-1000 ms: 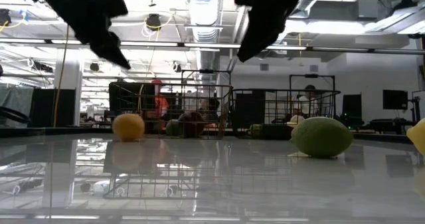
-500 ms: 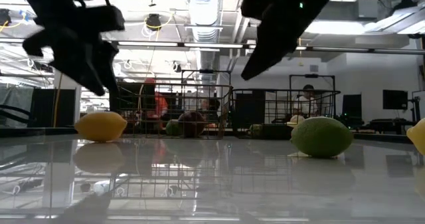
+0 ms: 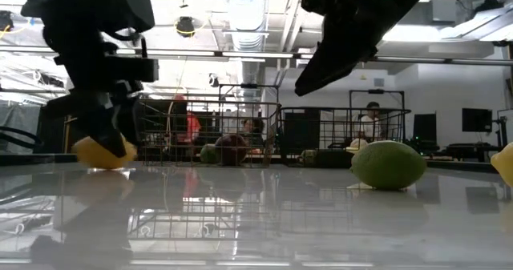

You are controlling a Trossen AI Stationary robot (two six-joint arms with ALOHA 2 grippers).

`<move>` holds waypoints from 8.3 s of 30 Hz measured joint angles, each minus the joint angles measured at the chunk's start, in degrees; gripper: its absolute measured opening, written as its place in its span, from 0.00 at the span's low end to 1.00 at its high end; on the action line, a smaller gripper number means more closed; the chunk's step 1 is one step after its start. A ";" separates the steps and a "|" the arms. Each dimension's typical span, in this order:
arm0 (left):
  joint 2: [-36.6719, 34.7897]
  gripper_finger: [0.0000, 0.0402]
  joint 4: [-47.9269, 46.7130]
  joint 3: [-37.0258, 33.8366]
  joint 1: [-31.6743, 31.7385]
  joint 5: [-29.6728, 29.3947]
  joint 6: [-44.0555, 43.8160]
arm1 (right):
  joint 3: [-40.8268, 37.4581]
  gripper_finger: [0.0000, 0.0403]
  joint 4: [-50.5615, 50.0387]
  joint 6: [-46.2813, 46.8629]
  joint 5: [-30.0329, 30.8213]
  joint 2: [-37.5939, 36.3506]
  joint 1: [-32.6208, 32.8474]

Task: Sort produce into baskets
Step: Put the lemon into the left wire basket, then put the lime into the left wire basket, then put the lemon into the left wire basket

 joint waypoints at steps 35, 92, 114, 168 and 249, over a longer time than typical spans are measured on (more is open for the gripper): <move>-9.74 0.79 -5.23 -8.15 1.36 7.17 -19.30 | 0.04 0.58 9.02 -3.64 1.73 4.12 2.82; 4.63 0.99 -42.73 9.18 -0.17 22.23 -23.22 | 0.04 0.58 10.21 -6.59 1.63 4.02 2.97; 11.94 0.58 -33.89 4.63 -0.15 21.33 -19.35 | 0.04 0.58 10.46 -6.73 1.51 4.02 3.17; -7.44 0.91 -1.91 22.40 25.50 0.98 12.24 | 3.30 0.70 -17.36 11.38 -5.45 12.47 9.48; -29.20 0.91 20.21 0.39 11.31 5.64 11.38 | 8.95 0.93 -44.39 51.13 -17.16 11.60 19.19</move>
